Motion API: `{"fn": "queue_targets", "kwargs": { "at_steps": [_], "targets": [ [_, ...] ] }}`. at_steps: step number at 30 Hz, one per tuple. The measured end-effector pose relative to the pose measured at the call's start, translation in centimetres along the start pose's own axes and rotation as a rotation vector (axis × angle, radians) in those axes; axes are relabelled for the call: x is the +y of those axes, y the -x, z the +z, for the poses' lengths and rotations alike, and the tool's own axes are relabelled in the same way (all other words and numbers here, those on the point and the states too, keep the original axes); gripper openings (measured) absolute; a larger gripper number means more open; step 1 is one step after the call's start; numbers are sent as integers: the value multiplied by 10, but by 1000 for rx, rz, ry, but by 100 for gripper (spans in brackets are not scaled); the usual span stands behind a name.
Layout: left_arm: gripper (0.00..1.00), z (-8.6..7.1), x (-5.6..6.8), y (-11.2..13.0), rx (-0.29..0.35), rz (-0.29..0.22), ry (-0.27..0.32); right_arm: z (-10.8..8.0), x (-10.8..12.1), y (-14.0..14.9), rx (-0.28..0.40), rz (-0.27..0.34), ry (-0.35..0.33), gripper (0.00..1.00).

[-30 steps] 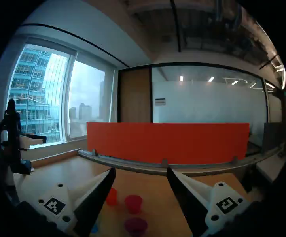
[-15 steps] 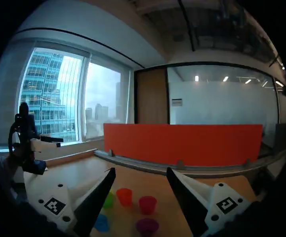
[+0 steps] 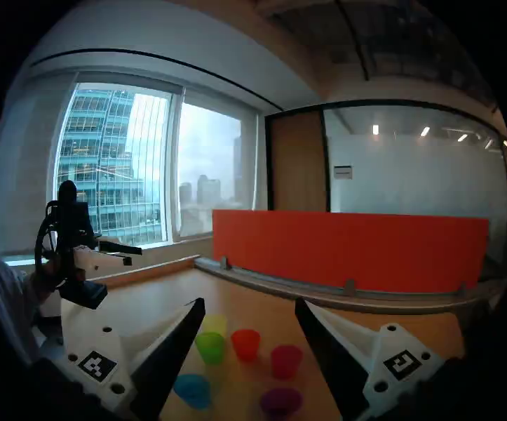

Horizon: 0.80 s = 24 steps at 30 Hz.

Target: Pour water

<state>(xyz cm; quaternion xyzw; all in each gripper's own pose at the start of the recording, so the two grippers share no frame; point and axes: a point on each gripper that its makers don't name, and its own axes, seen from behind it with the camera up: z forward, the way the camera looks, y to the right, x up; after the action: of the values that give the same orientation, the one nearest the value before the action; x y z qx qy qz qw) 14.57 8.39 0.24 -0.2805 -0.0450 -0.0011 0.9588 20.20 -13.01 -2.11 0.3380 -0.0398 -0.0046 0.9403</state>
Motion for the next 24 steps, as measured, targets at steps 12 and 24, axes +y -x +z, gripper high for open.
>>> {"fn": "queue_targets", "kwargs": {
  "at_steps": [12,24],
  "targets": [
    [100,8,5,14,-23,7,67,11,-22,21,-68,-20,-121,100],
    [100,21,6,39,-89,7,111,15,-41,60,-171,-71,-226,100]
  ]
}}
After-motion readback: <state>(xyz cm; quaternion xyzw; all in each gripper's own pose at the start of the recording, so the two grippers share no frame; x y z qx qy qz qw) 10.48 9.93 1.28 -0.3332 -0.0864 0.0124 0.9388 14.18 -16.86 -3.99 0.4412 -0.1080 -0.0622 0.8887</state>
